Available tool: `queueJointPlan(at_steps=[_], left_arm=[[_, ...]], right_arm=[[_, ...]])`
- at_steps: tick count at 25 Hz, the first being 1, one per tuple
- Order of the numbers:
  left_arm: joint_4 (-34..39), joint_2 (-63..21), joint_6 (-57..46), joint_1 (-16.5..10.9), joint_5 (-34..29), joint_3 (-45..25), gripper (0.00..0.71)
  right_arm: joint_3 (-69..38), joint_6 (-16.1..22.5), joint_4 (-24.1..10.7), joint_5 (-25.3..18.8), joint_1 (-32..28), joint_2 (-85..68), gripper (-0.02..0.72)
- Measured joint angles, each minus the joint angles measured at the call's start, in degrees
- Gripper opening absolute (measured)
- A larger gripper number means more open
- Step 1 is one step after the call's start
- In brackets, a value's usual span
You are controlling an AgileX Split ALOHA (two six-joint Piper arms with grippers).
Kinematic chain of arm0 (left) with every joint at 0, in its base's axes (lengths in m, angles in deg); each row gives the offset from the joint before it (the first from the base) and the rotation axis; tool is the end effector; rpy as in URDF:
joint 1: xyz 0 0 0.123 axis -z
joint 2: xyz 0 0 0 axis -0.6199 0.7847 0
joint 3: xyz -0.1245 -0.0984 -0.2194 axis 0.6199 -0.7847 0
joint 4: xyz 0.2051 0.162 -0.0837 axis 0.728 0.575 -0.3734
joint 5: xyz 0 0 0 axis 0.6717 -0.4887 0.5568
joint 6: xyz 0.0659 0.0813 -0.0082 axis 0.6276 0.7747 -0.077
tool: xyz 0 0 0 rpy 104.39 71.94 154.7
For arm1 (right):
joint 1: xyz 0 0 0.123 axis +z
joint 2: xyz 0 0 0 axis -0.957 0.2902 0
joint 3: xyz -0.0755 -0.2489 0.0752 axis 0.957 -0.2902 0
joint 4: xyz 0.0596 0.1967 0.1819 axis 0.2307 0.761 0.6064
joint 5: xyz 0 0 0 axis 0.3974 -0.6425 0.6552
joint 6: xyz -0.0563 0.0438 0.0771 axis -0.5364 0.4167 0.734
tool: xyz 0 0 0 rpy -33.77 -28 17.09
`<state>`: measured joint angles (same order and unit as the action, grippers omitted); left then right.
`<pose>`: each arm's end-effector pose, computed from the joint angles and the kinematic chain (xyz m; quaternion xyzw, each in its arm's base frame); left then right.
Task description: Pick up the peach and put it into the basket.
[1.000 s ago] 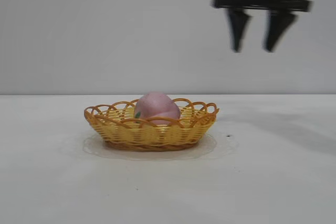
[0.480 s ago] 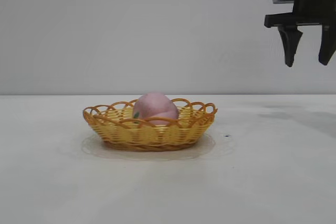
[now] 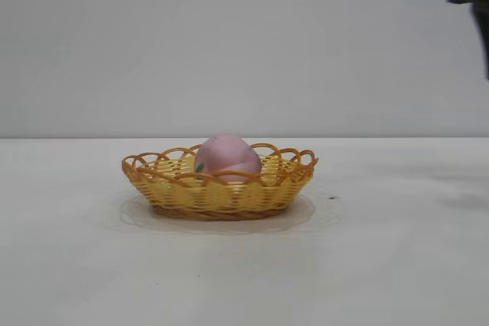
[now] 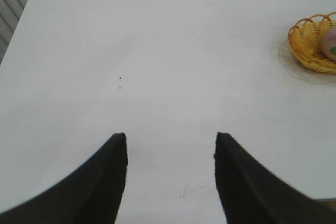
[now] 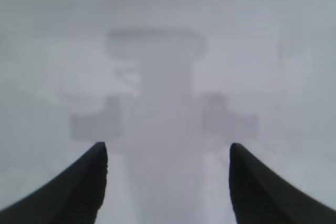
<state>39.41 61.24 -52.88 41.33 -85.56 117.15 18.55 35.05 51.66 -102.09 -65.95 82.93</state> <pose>0.0379 0.0021 0.2733 0.0107 0.8666 0.0027 0.4990 0.3141 0.0341 0.1808 -0.0230 0.9946 -0.0161 0.1001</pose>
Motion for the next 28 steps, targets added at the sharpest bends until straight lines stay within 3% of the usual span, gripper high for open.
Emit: queueJointPlan(at_steps=[13, 19, 28], left_arm=[[0.00, 0.00, 0.00, 0.00, 0.00, 0.00, 0.386], [0.00, 0.00, 0.00, 0.00, 0.00, 0.00, 0.386], [0.00, 0.00, 0.00, 0.00, 0.00, 0.00, 0.386]], right_arm=[[-26.15, 0.93, 0.87, -8.43, 0.00, -35.16, 0.424], [-30.37, 0.93, 1.65, -11.42, 0.00, -53.43, 0.424], [-30.72, -2.75, 2.18, -12.45, 0.00, -76.68, 0.424]])
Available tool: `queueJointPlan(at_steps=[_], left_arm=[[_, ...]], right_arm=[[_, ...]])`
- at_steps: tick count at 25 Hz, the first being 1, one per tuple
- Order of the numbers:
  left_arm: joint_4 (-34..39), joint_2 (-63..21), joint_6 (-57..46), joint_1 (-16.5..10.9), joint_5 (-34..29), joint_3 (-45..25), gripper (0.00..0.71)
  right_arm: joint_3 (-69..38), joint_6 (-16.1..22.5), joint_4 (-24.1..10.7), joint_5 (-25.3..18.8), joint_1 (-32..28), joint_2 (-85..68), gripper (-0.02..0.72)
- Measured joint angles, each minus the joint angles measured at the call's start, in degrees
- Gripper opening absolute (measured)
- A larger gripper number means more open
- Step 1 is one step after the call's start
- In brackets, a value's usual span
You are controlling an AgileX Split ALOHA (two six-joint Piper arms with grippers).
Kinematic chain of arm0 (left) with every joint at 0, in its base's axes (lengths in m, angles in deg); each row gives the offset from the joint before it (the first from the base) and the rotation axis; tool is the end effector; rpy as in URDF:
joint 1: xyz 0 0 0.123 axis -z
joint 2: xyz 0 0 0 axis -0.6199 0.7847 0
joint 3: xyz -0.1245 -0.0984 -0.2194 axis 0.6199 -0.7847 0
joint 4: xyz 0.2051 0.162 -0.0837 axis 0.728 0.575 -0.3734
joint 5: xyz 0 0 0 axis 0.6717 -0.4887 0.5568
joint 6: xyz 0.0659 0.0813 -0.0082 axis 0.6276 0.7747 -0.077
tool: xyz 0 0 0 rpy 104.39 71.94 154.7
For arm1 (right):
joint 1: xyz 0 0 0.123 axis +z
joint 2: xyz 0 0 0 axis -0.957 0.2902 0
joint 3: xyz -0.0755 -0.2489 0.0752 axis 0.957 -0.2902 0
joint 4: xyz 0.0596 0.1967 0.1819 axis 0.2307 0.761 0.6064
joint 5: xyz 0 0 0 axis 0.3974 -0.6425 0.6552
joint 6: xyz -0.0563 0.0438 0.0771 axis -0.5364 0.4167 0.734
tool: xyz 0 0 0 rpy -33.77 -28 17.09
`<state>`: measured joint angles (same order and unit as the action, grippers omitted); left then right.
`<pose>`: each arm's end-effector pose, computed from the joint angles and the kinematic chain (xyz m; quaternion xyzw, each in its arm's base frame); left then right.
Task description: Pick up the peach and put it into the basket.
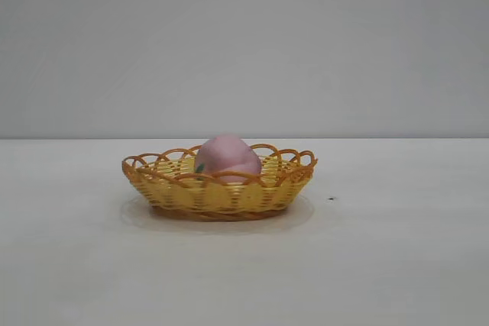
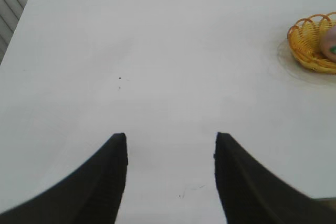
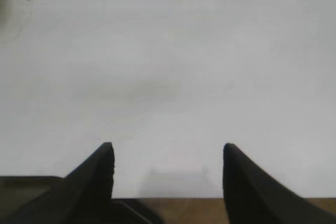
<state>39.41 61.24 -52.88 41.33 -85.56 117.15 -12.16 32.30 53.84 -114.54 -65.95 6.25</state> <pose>0.0379 0.0021 0.2733 0.0107 0.8666 0.0027 0.4990 0.0757 0.0069 0.2591 -0.0277 0.9243 0.0224 0.3799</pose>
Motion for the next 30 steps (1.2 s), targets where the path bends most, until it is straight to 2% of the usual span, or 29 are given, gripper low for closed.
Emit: queueJointPlan(at_steps=[8, 30], left_arm=[[0.00, 0.00, 0.00, 0.00, 0.00, 0.00, 0.386], [0.00, 0.00, 0.00, -0.09, 0.00, -0.10, 0.386]], right_arm=[[0.00, -3.49, 2.61, -0.92, 0.00, -14.72, 0.424], [-0.09, -4.32, 3.86, -1.06, 0.00, -15.11, 0.424]])
